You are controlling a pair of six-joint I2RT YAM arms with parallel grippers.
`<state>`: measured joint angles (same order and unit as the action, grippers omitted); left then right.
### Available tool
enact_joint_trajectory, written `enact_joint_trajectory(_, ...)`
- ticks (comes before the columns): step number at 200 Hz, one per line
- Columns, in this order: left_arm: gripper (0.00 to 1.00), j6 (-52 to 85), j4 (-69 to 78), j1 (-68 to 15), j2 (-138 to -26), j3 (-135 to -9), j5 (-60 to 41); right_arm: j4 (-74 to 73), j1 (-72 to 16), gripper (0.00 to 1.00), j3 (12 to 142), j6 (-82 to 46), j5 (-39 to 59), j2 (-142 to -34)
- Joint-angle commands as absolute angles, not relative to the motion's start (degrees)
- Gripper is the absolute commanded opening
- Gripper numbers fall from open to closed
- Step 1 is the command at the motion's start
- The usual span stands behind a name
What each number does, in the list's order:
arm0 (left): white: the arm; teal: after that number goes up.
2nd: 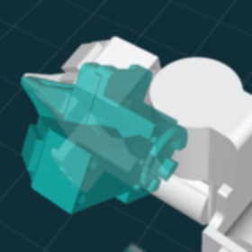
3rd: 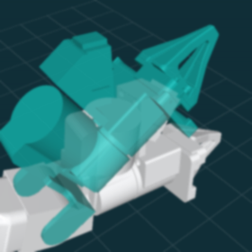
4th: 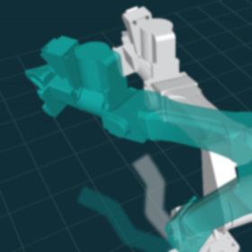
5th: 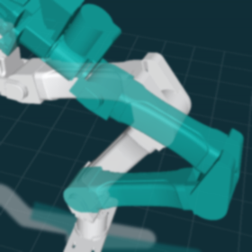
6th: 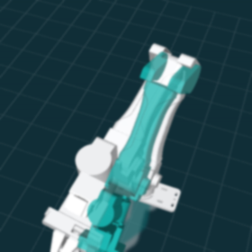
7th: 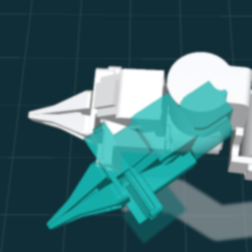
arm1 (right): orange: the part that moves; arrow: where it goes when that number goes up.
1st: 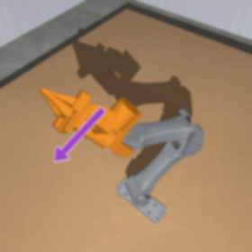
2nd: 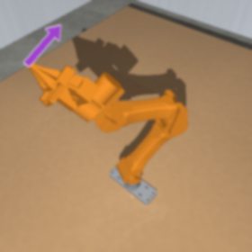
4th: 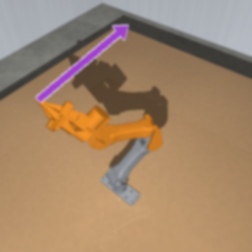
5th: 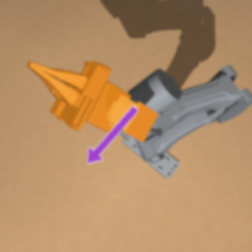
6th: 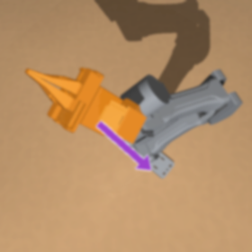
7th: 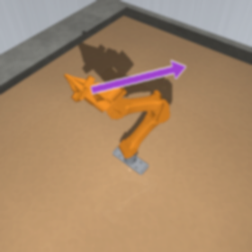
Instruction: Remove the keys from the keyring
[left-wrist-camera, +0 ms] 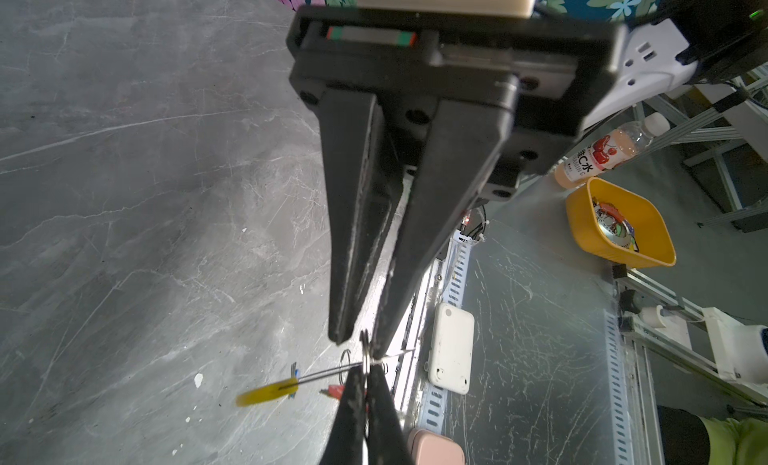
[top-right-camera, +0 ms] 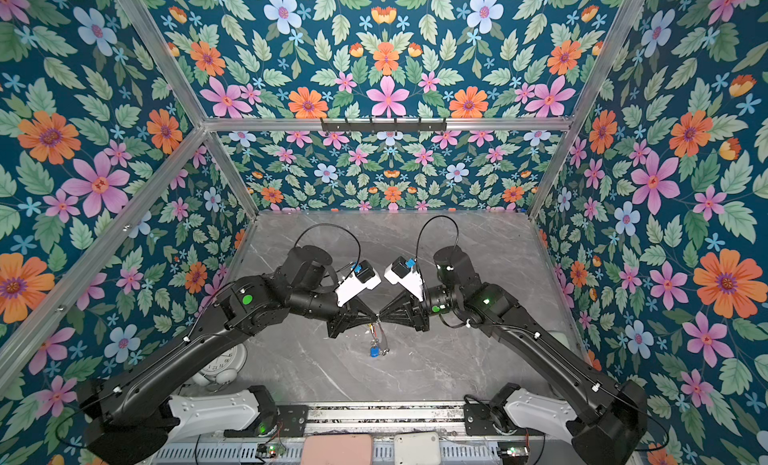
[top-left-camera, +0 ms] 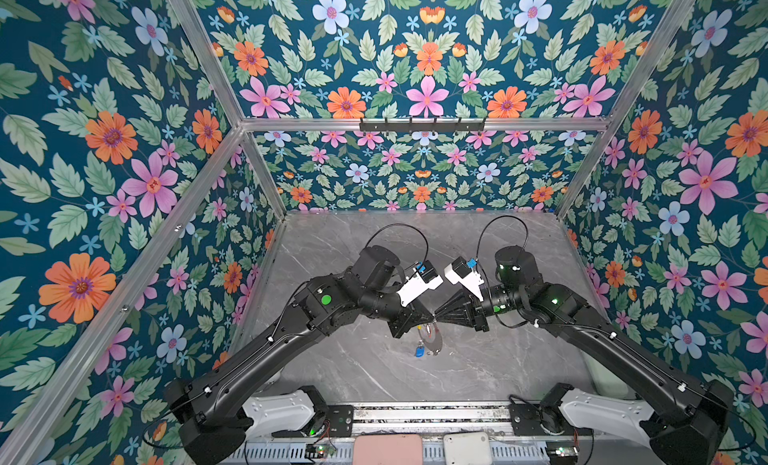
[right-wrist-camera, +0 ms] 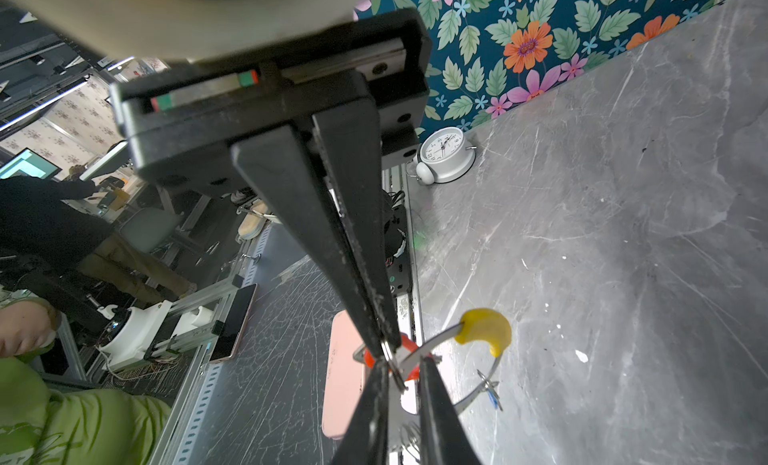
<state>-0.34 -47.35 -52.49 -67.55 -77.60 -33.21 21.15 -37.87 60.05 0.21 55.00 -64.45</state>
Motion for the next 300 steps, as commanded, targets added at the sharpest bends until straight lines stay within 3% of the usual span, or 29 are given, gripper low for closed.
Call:
enact_joint_trajectory(1,0.00,-0.9,-47.0,-52.4,-67.7,-78.1,-33.5,21.7,-38.0,0.16,60.5,1.2,56.6,-64.8)
enact_joint_trajectory(33,0.00,-1.0,-47.1,-52.6,-68.2,-78.5,-33.7,22.2,-38.3,0.13,60.8,1.5,56.9,-65.2)
enact_joint_trajectory(61,0.00,-0.9,-47.1,-52.6,-68.5,-78.8,-33.7,22.2,-38.6,0.00,60.8,1.7,57.3,-65.4)
enact_joint_trajectory(112,0.00,-0.4,-46.2,-52.7,-68.1,-79.1,-33.3,16.0,-38.7,0.00,58.8,-1.0,56.0,-63.7)
enact_joint_trajectory(132,0.12,0.0,-45.2,-52.6,-67.3,-78.9,-33.0,13.9,-38.8,0.00,58.1,-1.9,55.5,-63.1)
enact_joint_trajectory(215,0.38,6.2,-31.3,-52.6,-57.9,-70.6,-26.5,8.0,-38.7,0.00,56.0,-5.2,53.9,-61.7)
enact_joint_trajectory(300,0.44,12.4,-6.5,-52.0,-42.1,-49.2,-26.7,6.5,-38.7,0.00,55.7,-5.8,53.4,-59.6)
